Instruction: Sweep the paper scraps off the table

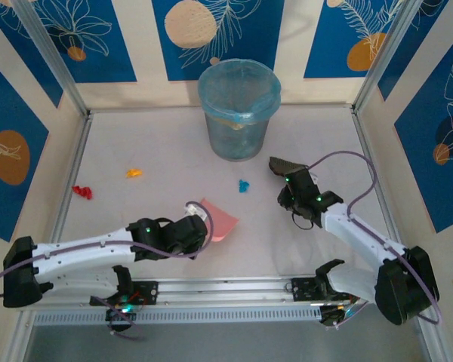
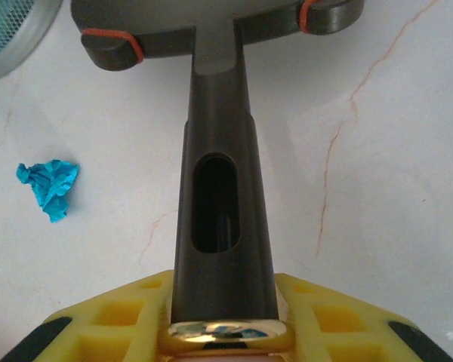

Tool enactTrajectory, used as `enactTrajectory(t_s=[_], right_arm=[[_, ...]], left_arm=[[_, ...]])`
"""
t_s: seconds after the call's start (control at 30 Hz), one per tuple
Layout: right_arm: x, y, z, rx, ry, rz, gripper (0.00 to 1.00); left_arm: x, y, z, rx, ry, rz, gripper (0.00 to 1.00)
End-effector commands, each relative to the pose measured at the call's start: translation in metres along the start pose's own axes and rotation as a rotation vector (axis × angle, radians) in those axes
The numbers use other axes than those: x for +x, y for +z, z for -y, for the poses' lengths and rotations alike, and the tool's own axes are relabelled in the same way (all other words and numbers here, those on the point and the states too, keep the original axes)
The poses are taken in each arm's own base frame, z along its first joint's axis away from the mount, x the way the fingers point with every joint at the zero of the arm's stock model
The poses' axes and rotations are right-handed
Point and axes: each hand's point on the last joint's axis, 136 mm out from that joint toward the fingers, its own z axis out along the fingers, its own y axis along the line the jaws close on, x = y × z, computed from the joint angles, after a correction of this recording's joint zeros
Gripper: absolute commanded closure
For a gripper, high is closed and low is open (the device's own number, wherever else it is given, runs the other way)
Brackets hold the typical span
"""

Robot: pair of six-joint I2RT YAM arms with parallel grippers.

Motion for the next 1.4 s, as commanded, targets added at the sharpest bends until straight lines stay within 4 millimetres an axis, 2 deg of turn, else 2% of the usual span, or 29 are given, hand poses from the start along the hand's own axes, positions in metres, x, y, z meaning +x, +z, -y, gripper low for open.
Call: enactTrajectory(t_s=[0.0, 0.33, 0.57, 0.77, 1.13, 1.27, 1.37], right_arm=[[0.006, -0.003, -0.015, -0.015, -0.006, -0.038, 1.00], [0.025, 0.001, -0.055, -0.159, -0.104, -0.120, 1.00], [0.043, -0.006, -0.077, -0.235, -0.157, -0.229, 1.00], [0.067, -0.029, -0.089, -0.266, -0.126, -0.377, 1.00], [0.123, -0.077, -0.129, -0.432, -0.160, -0.590, 1.00], [0.137, -0.093, -0.127, -0.487, -0.128, -0.642, 1.00], [0.136, -0.101, -0.119, -0.521, -0.059, -0.637, 1.00]], left_arm=[[-0.005, 0.015, -0.006, -0.068, 0.034, 0.036, 1.00], [-0.005, 0.053, -0.016, -0.117, 0.042, -0.050, 1.00], [-0.012, 0.061, -0.013, -0.049, 0.039, -0.046, 1.00], [-0.011, 0.067, -0.001, 0.033, 0.062, -0.055, 1.00], [0.000, 0.082, -0.007, 0.016, 0.083, -0.081, 1.00], [0.006, 0.084, -0.016, -0.013, 0.085, -0.087, 1.00], [0.007, 0.086, -0.019, -0.024, 0.087, -0.083, 1.00]])
